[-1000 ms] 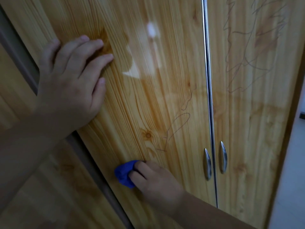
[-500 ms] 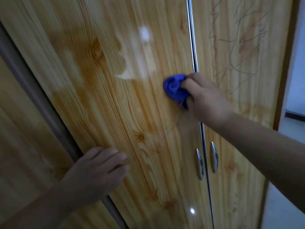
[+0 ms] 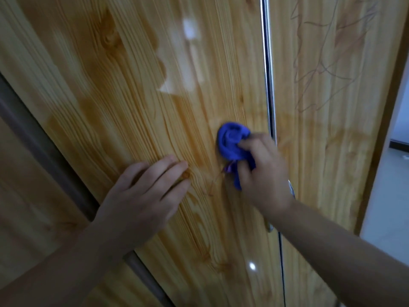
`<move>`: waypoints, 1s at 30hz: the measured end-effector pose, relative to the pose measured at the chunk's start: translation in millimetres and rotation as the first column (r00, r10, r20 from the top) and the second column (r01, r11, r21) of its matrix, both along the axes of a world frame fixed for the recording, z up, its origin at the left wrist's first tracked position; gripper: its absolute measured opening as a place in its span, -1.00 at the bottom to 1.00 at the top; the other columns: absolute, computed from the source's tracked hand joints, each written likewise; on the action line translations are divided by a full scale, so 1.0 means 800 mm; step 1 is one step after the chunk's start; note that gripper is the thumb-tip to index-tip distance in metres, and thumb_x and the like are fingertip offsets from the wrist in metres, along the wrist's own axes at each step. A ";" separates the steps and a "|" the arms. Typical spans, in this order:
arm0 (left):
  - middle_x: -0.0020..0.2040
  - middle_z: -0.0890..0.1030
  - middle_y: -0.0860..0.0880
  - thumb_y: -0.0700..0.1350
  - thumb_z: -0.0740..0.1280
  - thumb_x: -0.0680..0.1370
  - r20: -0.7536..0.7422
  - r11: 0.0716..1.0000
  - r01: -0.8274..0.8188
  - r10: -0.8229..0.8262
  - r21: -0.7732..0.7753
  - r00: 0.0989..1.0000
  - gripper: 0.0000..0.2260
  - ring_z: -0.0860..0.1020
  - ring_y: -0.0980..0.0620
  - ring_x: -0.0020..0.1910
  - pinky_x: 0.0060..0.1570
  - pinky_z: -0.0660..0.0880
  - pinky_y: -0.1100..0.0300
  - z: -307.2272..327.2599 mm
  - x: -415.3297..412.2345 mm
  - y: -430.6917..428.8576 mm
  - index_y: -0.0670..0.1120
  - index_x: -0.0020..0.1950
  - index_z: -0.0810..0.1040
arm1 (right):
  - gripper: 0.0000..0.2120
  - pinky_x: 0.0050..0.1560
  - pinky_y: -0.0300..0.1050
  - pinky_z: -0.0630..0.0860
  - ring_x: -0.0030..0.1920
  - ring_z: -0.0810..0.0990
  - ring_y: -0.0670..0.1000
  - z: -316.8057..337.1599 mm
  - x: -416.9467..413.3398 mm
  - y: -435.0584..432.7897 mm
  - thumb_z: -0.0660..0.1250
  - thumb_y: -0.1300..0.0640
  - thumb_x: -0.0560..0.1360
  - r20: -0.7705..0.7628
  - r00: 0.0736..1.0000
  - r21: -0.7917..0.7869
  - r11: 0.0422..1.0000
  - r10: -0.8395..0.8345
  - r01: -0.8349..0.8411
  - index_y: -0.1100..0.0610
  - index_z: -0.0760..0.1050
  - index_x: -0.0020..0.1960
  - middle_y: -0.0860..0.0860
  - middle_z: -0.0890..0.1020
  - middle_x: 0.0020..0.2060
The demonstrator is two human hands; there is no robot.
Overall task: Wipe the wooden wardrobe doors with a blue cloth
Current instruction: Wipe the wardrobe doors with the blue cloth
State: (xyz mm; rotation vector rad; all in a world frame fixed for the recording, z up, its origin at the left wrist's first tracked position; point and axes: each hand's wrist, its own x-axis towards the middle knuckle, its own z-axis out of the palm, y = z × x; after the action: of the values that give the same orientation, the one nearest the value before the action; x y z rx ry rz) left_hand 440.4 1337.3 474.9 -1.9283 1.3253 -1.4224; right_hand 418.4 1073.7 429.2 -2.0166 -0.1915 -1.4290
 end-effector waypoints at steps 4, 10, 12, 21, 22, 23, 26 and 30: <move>0.48 0.54 -0.07 0.01 0.33 0.63 -0.015 1.000 -0.018 0.018 -0.002 1.000 -0.71 0.52 -0.11 0.47 0.31 0.42 -0.15 -0.006 0.006 0.003 -0.01 0.31 0.64 | -0.72 0.00 -0.18 0.55 0.03 0.56 0.03 -0.077 -0.017 0.067 0.35 0.32 0.41 -0.116 0.984 -0.034 0.990 0.134 -0.138 0.17 0.54 0.11 0.10 0.57 0.11; 0.46 0.56 -0.01 0.00 0.34 0.61 0.010 0.999 0.014 -0.014 0.032 1.000 -0.74 0.50 -0.04 0.49 0.36 0.35 -0.14 -0.010 0.011 0.007 0.04 0.27 0.65 | -0.81 -0.29 -0.02 0.56 -0.18 0.60 0.14 -0.140 -0.033 0.143 0.32 0.24 0.48 -0.208 0.944 -0.236 0.923 0.258 -0.304 0.17 0.64 0.04 0.10 0.66 -0.02; 0.46 0.56 -0.01 0.00 0.35 0.60 0.011 0.999 0.021 -0.021 0.029 1.000 -0.74 0.50 -0.04 0.48 0.36 0.36 -0.14 -0.010 0.011 0.007 0.04 0.26 0.65 | -0.82 -0.30 0.00 0.55 -0.19 0.58 0.12 -0.142 -0.030 0.138 0.35 0.25 0.47 -0.212 0.947 -0.297 0.907 0.241 -0.297 0.16 0.64 0.04 0.08 0.65 -0.02; 0.45 0.57 -0.01 0.00 0.35 0.59 0.002 0.999 0.036 -0.036 0.008 0.999 -0.73 0.49 -0.04 0.48 0.36 0.36 -0.15 -0.007 0.009 0.006 0.03 0.27 0.65 | -0.86 -0.24 -0.07 0.54 -0.15 0.53 0.07 -0.105 -0.017 0.082 0.30 0.23 0.52 -0.163 0.974 -0.437 0.874 0.156 -0.213 0.18 0.60 0.02 0.11 0.60 0.01; 0.45 0.57 -0.02 0.00 0.34 0.59 -0.006 0.999 0.044 -0.044 0.006 0.999 -0.74 0.49 -0.04 0.49 0.37 0.36 -0.15 -0.007 0.009 0.006 0.02 0.26 0.65 | -0.84 -0.25 -0.05 0.58 -0.14 0.57 0.09 -0.091 -0.014 0.068 0.28 0.19 0.56 -0.134 0.980 -0.425 0.885 0.145 -0.189 0.20 0.61 0.03 0.13 0.61 0.01; 0.45 0.57 -0.02 -0.01 0.34 0.59 -0.015 0.999 0.053 -0.052 0.004 0.999 -0.74 0.48 -0.04 0.49 0.37 0.36 -0.15 -0.007 0.009 0.007 0.02 0.25 0.66 | -0.75 -0.26 -0.01 0.61 -0.14 0.61 0.12 -0.074 -0.010 0.053 0.22 0.13 0.63 -0.097 0.987 -0.413 0.898 0.126 -0.155 0.23 0.63 0.03 0.17 0.63 0.01; 0.44 0.57 -0.02 -0.03 0.36 0.57 -0.044 0.998 0.070 -0.069 0.002 0.997 -0.75 0.48 -0.03 0.49 0.36 0.37 -0.14 -0.007 0.010 0.008 0.03 0.24 0.67 | -0.50 -0.26 0.03 0.65 -0.13 0.67 0.25 -0.016 0.000 -0.001 0.07 0.00 0.69 0.033 0.998 -0.422 0.906 0.049 -0.030 0.32 0.66 -0.01 0.27 0.66 0.00; 0.46 0.56 -0.01 -0.05 0.39 0.56 -0.070 0.997 0.075 -0.075 -0.002 0.995 -0.74 0.48 -0.03 0.50 0.36 0.38 -0.15 -0.006 0.009 0.009 0.02 0.24 0.67 | -0.76 -0.22 -0.03 0.56 -0.06 0.60 0.17 0.058 0.006 -0.052 0.29 0.30 0.41 0.120 0.985 -0.345 0.925 -0.125 0.159 0.29 0.65 0.01 0.25 0.64 0.02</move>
State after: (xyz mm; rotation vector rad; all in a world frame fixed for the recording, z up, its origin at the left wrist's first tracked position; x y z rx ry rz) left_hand 447.6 1344.2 470.3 -1.9638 1.4438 -1.4009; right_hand 423.0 1032.0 475.8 -2.2890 -0.3739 -1.6816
